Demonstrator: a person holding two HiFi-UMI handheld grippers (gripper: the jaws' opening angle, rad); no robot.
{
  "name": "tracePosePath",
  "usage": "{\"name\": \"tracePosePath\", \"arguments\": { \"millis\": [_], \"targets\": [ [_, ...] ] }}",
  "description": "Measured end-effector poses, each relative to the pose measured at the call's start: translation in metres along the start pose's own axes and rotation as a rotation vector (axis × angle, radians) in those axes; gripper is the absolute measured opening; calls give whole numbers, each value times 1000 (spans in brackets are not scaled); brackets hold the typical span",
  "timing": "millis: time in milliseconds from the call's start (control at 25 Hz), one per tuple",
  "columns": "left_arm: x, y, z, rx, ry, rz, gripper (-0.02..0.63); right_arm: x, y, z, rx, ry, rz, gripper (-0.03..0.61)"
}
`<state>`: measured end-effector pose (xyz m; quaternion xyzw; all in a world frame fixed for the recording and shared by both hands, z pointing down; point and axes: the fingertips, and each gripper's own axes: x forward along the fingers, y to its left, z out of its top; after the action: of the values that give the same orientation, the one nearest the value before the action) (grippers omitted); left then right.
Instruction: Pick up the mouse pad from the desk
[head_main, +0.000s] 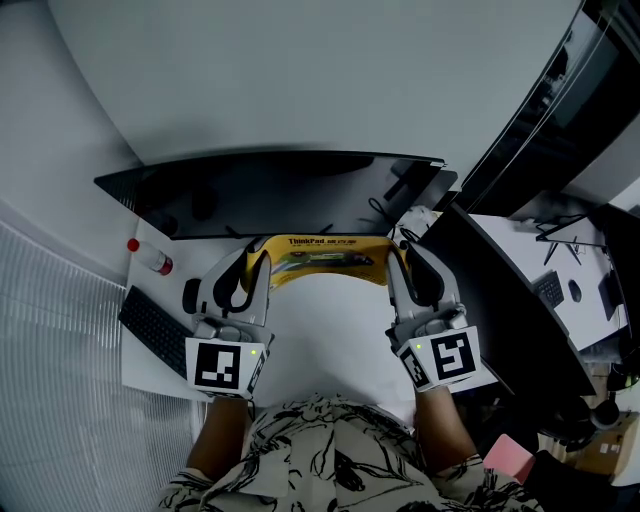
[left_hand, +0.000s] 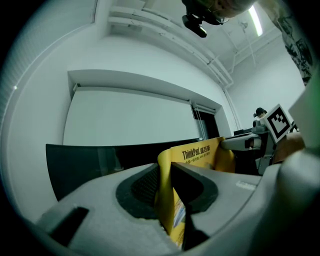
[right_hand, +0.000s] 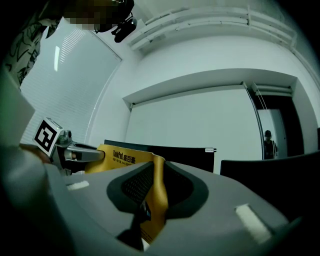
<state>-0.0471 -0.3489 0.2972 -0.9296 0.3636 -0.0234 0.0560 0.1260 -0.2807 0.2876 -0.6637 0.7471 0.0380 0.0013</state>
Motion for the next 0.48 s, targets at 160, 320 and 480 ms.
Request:
{"name": "tracePosePath", "arguments": {
  "millis": [160,320,480],
  "targets": [
    [-1,-1,1,2,-1,-2,80,-2,0,2,-1,-5,0,80],
    [-2,-1,-2,7,-1,1,80,-3,2,-2,-8,4,7,80],
    [-4,-2,-7,6,10,5,80,-5,4,-3,-8,7,11,80]
  ]
}}
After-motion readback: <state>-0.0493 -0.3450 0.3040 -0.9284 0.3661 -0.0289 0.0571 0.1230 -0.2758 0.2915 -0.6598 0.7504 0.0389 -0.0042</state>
